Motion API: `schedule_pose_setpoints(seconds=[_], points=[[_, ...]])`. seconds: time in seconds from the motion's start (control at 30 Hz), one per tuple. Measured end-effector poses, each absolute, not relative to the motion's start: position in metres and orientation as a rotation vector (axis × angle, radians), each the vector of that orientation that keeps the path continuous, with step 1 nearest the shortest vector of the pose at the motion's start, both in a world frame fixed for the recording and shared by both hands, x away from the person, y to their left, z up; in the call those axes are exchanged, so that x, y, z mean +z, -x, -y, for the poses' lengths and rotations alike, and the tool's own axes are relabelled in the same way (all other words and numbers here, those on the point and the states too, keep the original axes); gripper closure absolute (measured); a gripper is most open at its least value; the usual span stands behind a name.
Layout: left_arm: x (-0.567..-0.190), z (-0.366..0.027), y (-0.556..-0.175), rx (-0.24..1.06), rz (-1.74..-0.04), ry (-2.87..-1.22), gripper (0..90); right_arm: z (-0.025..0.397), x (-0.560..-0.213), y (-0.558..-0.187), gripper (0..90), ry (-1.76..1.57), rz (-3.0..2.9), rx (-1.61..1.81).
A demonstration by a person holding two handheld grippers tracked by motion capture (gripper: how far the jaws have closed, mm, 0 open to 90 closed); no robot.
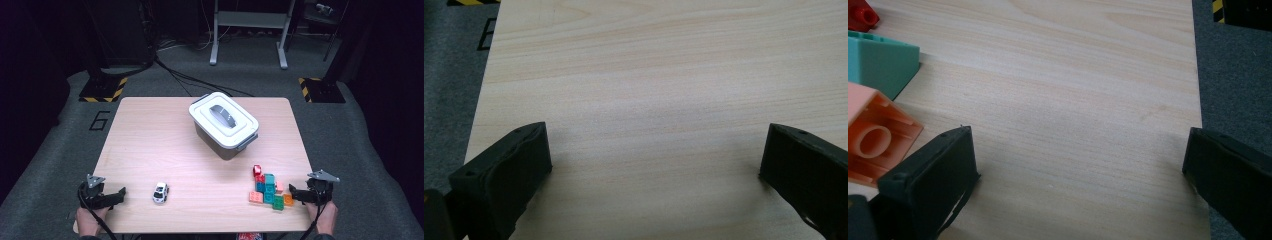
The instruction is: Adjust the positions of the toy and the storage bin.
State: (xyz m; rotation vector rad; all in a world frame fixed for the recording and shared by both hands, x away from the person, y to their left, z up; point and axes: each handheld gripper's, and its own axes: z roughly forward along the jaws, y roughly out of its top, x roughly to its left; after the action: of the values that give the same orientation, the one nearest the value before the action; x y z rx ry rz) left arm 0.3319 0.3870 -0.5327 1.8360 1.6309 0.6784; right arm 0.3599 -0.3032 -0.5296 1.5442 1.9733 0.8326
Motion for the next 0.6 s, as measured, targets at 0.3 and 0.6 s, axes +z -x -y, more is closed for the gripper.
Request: schedule_pose_setpoints(seconds=[0.3,0.6], points=[[-0.5324,-0.3859,-0.3315,0.692,-1.638,-1.834,0.0,0.3035,-0.5295,-0.3598,0.3,-1.563,-1.976,0.837],[-0.5318,-0.3843,-0.3319,0.707,-1.629,-1.825,0.0,0.3038,-0.5295,-0.3600,0.9,-1.553,-1.978,0.841]])
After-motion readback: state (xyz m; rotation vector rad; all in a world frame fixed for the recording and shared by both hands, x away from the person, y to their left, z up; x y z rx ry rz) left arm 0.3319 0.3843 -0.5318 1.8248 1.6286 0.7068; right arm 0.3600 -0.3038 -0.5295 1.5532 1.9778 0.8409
